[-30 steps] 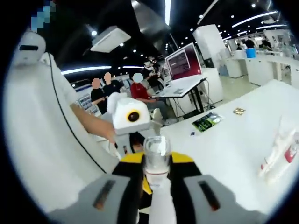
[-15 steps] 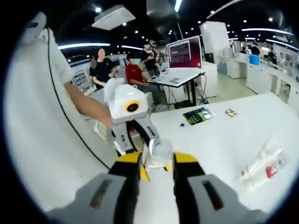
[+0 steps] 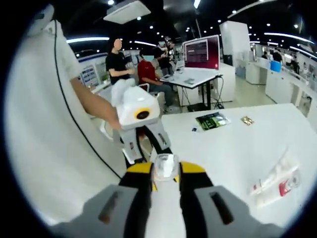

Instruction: Arrange the skincare products in the storage area until every visible bottle or jar stands upright without overlapping.

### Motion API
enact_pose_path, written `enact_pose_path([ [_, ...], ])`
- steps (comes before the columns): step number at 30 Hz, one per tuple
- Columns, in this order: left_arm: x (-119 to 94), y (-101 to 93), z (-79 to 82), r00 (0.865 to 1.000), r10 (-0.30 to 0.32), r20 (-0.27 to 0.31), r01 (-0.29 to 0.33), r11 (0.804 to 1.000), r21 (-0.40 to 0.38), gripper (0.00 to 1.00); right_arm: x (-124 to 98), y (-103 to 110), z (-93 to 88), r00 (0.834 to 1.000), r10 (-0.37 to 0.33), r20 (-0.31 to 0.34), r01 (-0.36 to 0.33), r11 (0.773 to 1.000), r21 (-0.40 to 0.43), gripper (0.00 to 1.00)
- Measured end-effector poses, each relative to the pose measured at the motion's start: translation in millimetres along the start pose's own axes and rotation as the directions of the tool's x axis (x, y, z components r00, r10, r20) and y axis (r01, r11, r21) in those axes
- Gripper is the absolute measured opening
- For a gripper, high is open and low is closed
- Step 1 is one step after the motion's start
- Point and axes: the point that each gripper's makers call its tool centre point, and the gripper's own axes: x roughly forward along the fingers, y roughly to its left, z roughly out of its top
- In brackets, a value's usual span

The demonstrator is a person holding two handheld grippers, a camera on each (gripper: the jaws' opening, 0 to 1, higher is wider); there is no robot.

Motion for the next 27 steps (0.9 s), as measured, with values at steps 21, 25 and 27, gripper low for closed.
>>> enact_pose_path([
  [21, -6.3, 28.2, -25.6, 0.988, 0.148, -0.042, -0.152, 0.982, -0.114, 0.38, -1.9, -19.6, -25.2, 0.993, -0.082, -0.085, 0.077, 0.995, -0.068, 0.19],
  [25, -7.9, 29.0, -26.8, 0.986, 0.160, -0.043, -0.164, 0.980, -0.117, 0.39, -5.7, -32.1, -36.6, 0.987, -0.123, -0.107, 0.115, 0.991, -0.074, 0.19],
  [27, -8.5, 28.4, -26.9, 0.986, 0.164, -0.042, -0.168, 0.978, -0.121, 0.39, -6.7, -36.1, -40.3, 0.985, -0.131, -0.115, 0.123, 0.990, -0.072, 0.19],
])
